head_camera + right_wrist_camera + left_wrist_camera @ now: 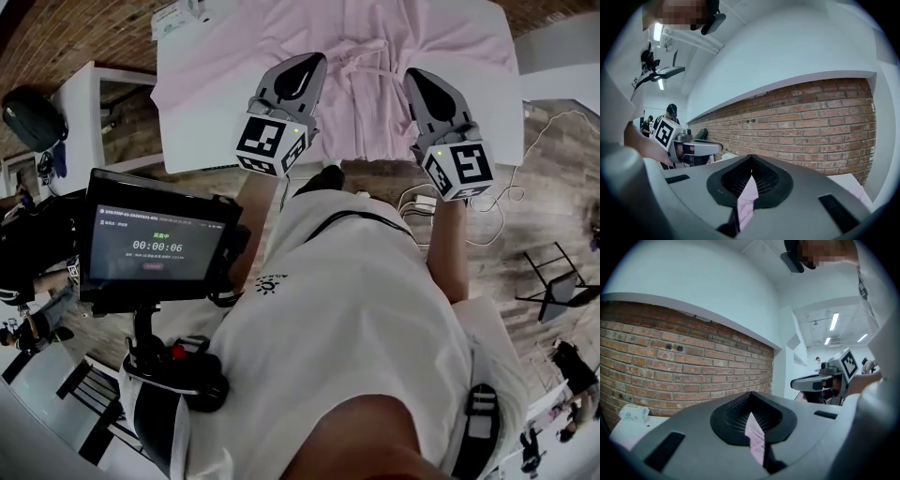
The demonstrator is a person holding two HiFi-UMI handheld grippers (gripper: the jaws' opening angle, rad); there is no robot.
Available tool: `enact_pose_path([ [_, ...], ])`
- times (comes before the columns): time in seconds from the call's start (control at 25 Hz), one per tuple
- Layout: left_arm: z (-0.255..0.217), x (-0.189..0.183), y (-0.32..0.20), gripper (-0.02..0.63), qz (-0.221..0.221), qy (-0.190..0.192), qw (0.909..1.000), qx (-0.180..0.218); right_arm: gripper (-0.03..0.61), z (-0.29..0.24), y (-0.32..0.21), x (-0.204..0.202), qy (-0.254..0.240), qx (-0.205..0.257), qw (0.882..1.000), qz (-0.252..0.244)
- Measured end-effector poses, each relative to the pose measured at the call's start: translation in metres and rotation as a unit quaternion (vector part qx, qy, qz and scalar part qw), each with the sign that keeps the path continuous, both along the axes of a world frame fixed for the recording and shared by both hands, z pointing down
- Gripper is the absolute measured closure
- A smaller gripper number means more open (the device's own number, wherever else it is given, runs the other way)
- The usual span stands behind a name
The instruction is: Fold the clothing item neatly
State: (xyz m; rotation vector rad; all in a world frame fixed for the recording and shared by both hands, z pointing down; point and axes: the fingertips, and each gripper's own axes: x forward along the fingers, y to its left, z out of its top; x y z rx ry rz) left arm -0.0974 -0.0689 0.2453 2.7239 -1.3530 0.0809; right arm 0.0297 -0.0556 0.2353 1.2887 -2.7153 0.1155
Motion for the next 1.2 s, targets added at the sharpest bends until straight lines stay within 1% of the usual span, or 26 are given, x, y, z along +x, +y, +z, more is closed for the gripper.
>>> enact_pose_path([
  [0.36,0.009,0.025,-0.038,0.614,0.076,0.004,0.997,-0.013,0.581,0.007,-0.022,0.014,0.005,-0.007,0.998,0.063],
  [0.48,0.011,0.04,-0.044,0.614,0.106,-0.001,0.9942,-0.019,0.581,0.008,-0.023,0.028,0.002,-0.008,0.996,0.088],
  [0.6,0.008,0.062,-0.052,0.614,0.145,-0.006,0.9892,-0.018,0.581,0.009,-0.026,0.046,-0.003,-0.01,0.993,0.117],
  [0.72,0.003,0.089,-0.063,0.614,0.184,-0.019,0.9826,-0.01,0.581,0.013,-0.029,0.071,-0.002,-0.014,0.989,0.148],
  [0.88,-0.004,0.133,-0.076,0.614,0.219,-0.021,0.9755,-0.011,0.581,0.02,-0.03,0.113,-0.005,-0.02,0.982,0.19],
  [1.04,-0.001,0.182,-0.086,0.614,0.231,-0.038,0.9719,-0.019,0.581,0.031,-0.039,0.162,-0.005,-0.025,0.977,0.213],
  [1.2,0.003,0.238,-0.102,0.613,0.23,-0.046,0.9717,-0.022,0.581,0.048,-0.06,0.217,-0.004,-0.035,0.974,0.226],
])
